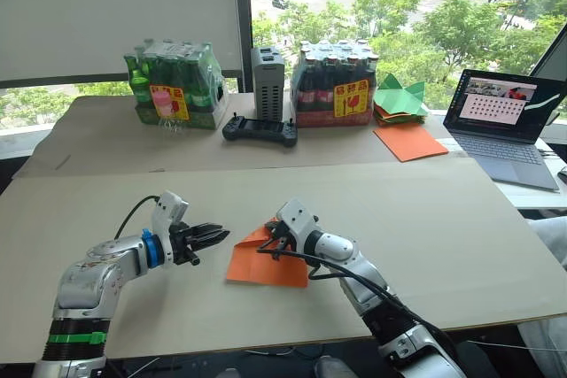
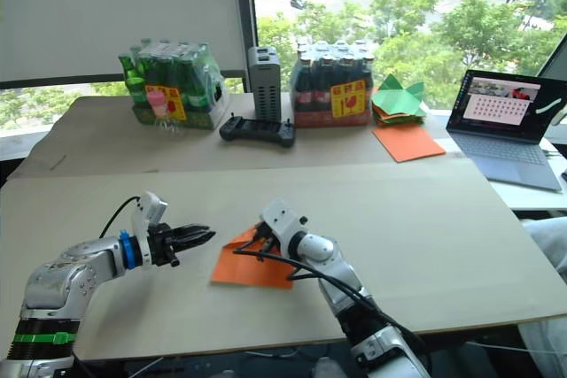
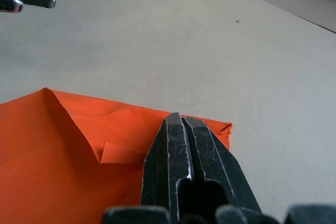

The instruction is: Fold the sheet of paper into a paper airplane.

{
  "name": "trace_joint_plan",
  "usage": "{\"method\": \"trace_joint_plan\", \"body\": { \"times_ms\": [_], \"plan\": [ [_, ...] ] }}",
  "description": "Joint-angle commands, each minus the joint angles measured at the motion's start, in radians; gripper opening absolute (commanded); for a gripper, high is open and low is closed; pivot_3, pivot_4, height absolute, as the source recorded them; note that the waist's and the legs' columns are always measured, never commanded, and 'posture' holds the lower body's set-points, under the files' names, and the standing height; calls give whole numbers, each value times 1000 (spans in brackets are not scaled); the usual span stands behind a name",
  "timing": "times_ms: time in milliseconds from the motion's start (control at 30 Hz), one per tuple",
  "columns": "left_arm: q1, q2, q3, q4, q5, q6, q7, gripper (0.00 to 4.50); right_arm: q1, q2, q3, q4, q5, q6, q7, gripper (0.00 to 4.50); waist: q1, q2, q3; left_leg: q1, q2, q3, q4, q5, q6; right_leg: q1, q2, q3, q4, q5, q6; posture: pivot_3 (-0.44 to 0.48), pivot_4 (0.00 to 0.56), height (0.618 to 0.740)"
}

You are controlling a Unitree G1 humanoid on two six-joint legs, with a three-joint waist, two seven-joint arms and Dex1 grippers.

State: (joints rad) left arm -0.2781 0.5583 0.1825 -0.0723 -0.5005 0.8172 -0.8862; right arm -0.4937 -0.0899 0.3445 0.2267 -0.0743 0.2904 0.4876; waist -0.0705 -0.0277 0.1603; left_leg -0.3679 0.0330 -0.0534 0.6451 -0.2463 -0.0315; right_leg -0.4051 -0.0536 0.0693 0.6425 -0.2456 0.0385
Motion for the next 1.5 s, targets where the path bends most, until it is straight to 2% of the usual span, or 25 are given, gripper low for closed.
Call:
{"method": "trace_joint_plan", "body": {
  "times_ms": [33, 367, 567, 733, 767, 1267, 1500],
  "plan": [
    [-29, -54, 6, -11, -42, 36, 73, 1565, 21, -1, 12, 35, -17, 17, -6, 0, 0, 0, 0, 0, 0, 0, 0, 0, 0, 0, 0, 0, 0, 0, 0, 0, 150, 740],
    [-51, -138, -52, 8, -53, 87, 163, 1565, 23, -2, 9, 29, -19, 19, -17, 0, 0, 0, 0, 0, 0, 0, 0, 0, 0, 0, 0, 0, 0, 0, 0, 0, 150, 740],
    [-67, -170, -31, 23, -95, 110, 188, 1565, 27, -2, 9, 24, -21, 22, -22, 0, 0, 0, 0, 0, 0, 0, 0, 0, 0, 0, 0, 0, 0, 0, 0, 0, 150, 740],
    [-87, -173, -22, 40, -108, 121, 212, 90, 30, -4, 6, 21, -20, 24, -27, 0, 0, 0, 0, 0, 0, 0, 0, 0, 0, 0, 0, 0, 0, 0, 0, 0, 150, 740],
    [-88, -169, -27, 40, -106, 122, 213, 38, 31, -4, 5, 20, -20, 24, -28, 0, 0, 0, 0, 0, 0, 0, 0, 0, 0, 0, 0, 0, 0, 0, 0, 0, 150, 740],
    [-70, -161, -122, 83, -21, 77, 250, 38, 31, -3, 5, 13, -21, 29, -32, 0, 2, 0, 0, 0, -1, 0, 0, 0, 0, 0, 0, 0, 0, 0, 0, 0, 150, 740],
    [-52, -156, -157, 96, 2, 54, 245, 38, 35, 11, 15, -50, 0, 9, 3, 0, 3, 0, 0, 0, -1, 0, 0, 0, 0, 0, 0, 0, 0, 0, 0, 0, 150, 740]
  ]
}}
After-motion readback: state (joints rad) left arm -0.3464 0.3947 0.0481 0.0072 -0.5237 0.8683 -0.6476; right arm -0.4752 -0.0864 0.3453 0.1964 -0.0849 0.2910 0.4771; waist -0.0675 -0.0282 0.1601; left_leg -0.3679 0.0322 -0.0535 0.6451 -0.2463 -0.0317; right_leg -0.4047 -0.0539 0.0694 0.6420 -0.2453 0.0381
